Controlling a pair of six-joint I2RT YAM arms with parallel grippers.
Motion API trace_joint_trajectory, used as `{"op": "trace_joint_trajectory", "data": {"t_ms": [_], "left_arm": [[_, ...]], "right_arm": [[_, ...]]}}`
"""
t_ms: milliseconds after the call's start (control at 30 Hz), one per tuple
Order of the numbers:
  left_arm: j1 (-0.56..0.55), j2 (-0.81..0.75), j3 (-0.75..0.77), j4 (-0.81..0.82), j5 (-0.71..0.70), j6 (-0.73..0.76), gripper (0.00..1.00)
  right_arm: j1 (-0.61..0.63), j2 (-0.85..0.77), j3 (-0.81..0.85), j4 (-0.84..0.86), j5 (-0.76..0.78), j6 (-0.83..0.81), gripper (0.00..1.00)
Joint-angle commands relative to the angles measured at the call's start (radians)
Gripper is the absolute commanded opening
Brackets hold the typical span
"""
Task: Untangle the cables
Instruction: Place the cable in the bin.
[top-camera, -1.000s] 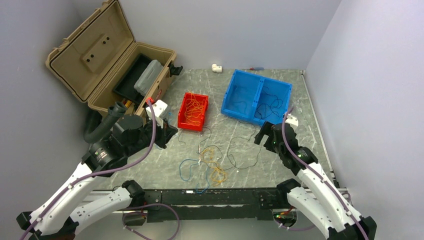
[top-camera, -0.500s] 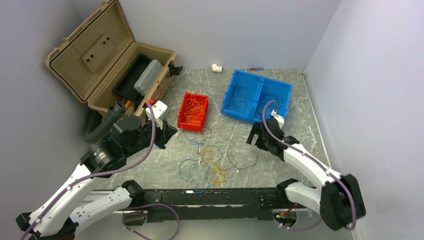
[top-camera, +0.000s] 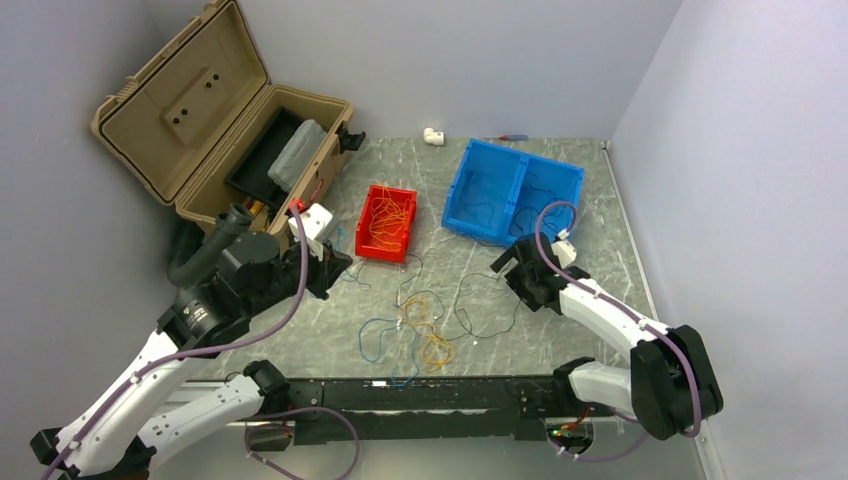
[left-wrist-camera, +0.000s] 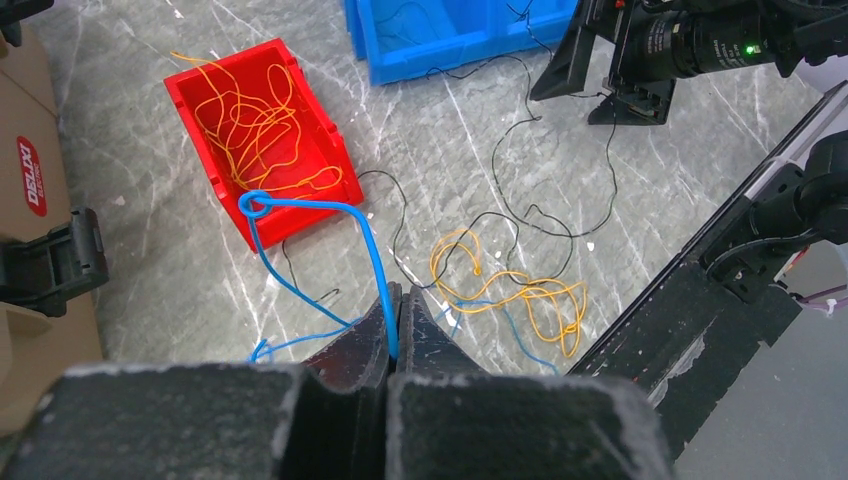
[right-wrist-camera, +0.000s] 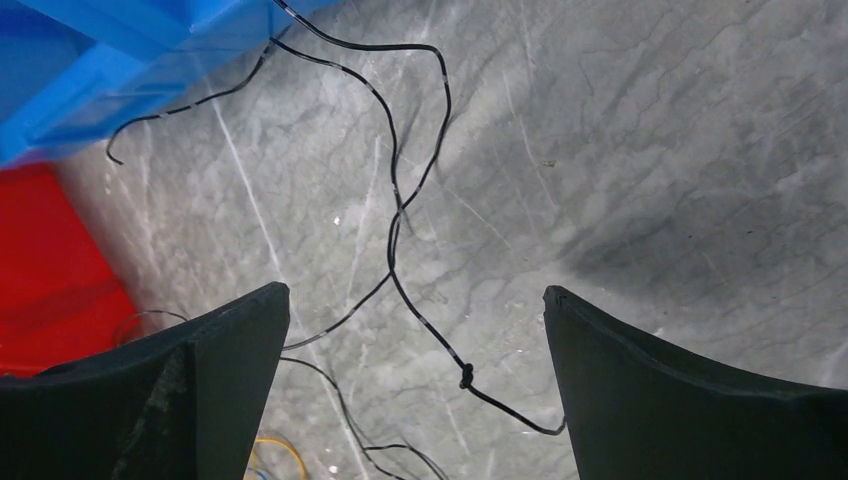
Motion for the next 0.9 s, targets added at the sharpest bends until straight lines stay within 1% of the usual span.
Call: {"op": "trace_joint_trajectory", "data": {"t_ms": [0,233,333,433,533,633,667,767,833,867], "left_arm": [[-0.001,-0.013,0.013,0.023,0.003,0.025,0.0],[-0.002,-0.006,0.008,0.033,0.009,0.033,0.0],[-0.001,-0.01,0.004,0.035,0.011,0.033,0.0],[-0.002,-0.016,-0.002,0.035,0.009,0.033,0.0],[-0.001,-0.017,-0.003,0.031,0.009,0.035,0.0],[-0.002,-0.02,-0.002,0.027,0.006,0.036,0.0],[-0.002,-0.022,-0.002,0.025,0.004,0.038,0.0],[-0.002,-0.025,-0.004,0.023,-0.002,0.042,0.0],[-0.002,-0.025,-0.009,0.027,-0.001,0.044,0.0],[-0.001,-0.025,-0.008,0.029,0.001,0.043,0.0]], "right_arm": [[-0.003,0.01,0.023,0.055,0.008,0.116,1.0],[0.014,0.076,0.048,0.07,-0.027,0.154,1.0],[0.029,0.141,0.096,0.013,-0.015,0.177,1.0],[0.054,0.19,0.137,-0.01,0.01,0.19,0.95],[0.076,0.214,0.153,-0.006,0.022,0.207,0.81],[0.088,0.233,0.178,-0.031,0.031,0.215,0.56],[0.093,0.234,0.185,-0.039,0.037,0.214,0.5],[0.101,0.236,0.192,-0.042,0.047,0.194,0.37],[0.101,0.239,0.198,-0.044,0.041,0.173,0.15],[0.101,0.236,0.2,-0.049,0.04,0.171,0.07]]}}
